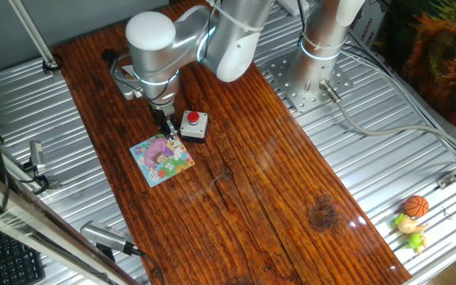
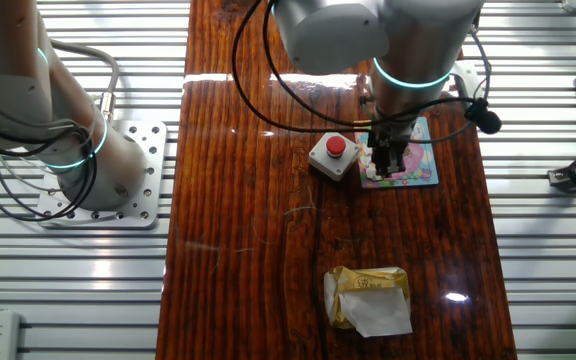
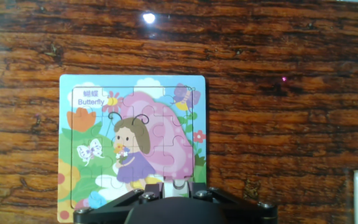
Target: Assemble one piece of a puzzle
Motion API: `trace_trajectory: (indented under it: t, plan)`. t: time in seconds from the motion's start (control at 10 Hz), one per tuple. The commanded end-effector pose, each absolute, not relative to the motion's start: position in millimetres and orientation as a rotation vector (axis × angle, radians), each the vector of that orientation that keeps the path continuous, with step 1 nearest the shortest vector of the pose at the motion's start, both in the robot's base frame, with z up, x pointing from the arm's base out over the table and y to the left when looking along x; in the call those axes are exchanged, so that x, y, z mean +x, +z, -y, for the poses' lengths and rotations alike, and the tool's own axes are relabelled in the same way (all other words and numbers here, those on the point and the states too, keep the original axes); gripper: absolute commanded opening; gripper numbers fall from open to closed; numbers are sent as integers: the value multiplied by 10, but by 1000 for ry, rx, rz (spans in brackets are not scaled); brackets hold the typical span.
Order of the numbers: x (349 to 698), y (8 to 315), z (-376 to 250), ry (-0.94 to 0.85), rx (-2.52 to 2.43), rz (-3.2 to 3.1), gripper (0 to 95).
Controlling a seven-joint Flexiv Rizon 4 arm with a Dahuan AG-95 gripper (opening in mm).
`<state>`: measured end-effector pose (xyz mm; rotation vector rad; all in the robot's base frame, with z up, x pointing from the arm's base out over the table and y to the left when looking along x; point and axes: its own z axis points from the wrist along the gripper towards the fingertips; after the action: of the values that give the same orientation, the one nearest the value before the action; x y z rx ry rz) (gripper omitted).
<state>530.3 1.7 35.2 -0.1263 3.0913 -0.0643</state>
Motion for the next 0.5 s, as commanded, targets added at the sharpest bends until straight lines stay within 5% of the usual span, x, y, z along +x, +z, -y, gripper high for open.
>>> trace_trajectory:
  t: [0.1,0.5]
  plan:
    - [5313,349,-22,-62,-150,-3093,190]
    - [5322,364,-24,-60,-183,-3095,190]
